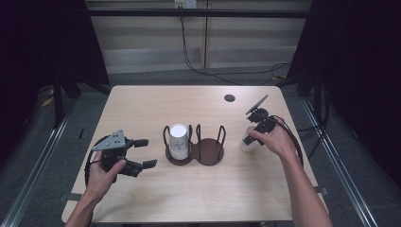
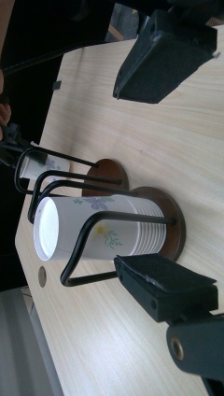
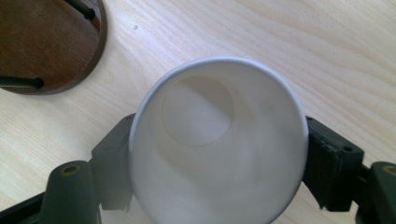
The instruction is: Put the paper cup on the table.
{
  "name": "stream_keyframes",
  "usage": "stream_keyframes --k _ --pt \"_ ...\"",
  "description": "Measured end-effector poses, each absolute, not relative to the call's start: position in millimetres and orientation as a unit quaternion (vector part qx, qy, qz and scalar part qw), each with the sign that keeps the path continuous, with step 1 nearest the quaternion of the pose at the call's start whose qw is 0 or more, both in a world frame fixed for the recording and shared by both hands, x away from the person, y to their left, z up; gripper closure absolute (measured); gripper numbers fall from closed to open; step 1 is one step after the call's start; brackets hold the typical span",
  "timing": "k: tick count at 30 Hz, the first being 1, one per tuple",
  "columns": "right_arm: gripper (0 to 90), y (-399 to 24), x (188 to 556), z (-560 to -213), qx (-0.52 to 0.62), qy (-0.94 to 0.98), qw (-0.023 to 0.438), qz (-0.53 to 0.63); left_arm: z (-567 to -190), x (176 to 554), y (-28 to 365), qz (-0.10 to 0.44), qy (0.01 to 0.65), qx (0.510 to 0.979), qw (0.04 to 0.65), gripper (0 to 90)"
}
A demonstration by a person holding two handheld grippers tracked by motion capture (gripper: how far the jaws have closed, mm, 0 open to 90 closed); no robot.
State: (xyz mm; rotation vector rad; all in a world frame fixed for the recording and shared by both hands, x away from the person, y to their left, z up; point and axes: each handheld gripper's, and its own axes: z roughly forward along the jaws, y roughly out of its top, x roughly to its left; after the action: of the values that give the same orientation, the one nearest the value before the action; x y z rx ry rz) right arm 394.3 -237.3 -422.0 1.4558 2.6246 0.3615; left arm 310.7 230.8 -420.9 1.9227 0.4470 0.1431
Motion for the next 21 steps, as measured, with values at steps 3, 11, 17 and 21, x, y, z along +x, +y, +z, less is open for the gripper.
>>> stream_keyframes --k 3,11,17,21 --pt "22.1 -237 396 -424 0.482 0.866 0.057 0.117 -421 311 232 0.062 0.191 0.811 0.549 16.0" --pt "21.1 -229 398 -427 0.48 0.866 0.064 0.125 -421 310 231 0.062 0.188 0.812 0.548 16.0" --pt "20.6 -225 400 -428 0.483 0.864 0.065 0.13 -422 310 229 0.059 0.188 0.814 0.547 16.0" --pt "18.2 -224 400 -430 0.478 0.864 0.061 0.145 -422 310 230 0.062 0.191 0.812 0.548 16.0"
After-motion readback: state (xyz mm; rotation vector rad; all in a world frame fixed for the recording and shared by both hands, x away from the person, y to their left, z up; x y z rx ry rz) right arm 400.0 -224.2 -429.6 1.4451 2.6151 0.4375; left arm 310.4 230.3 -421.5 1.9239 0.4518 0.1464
